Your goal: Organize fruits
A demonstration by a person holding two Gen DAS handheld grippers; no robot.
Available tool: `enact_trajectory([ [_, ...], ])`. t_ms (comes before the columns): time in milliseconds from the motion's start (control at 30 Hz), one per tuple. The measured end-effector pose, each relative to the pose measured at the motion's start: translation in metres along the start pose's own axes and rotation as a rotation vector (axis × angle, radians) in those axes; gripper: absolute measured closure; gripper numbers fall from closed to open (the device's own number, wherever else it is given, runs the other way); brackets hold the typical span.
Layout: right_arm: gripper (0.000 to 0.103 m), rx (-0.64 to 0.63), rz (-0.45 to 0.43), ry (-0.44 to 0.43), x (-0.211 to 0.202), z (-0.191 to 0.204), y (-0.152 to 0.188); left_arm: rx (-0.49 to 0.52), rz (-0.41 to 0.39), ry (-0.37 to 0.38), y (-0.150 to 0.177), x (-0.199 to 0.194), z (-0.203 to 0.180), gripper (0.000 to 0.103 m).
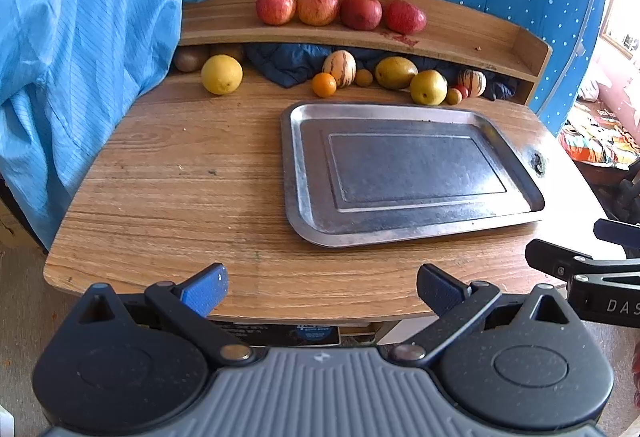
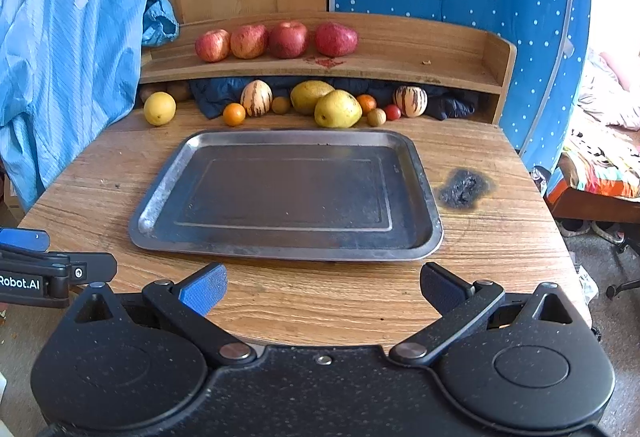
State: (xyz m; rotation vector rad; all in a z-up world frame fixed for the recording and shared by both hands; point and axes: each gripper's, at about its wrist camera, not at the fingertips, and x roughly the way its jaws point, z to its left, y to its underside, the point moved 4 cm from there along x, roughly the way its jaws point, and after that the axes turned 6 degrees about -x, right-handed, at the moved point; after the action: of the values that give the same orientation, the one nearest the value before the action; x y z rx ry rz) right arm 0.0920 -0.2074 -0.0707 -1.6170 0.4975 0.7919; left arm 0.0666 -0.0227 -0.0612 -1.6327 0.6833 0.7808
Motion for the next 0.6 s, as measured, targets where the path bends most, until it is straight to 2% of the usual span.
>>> enact_trajectory([
  [333, 0.001, -0.054, 0.034, -0.068, 0.030, -0.023, -0.005, -0.073, 0.066, -0.044, -0.005, 0.030, -0.016, 0.001],
  [600, 0.001, -0.124, 0.022, -0.149, 0.056, -0.042, -0.027, -0.128, 0.072, -0.080, -0.027, 0.051, -0.036, 0.001],
])
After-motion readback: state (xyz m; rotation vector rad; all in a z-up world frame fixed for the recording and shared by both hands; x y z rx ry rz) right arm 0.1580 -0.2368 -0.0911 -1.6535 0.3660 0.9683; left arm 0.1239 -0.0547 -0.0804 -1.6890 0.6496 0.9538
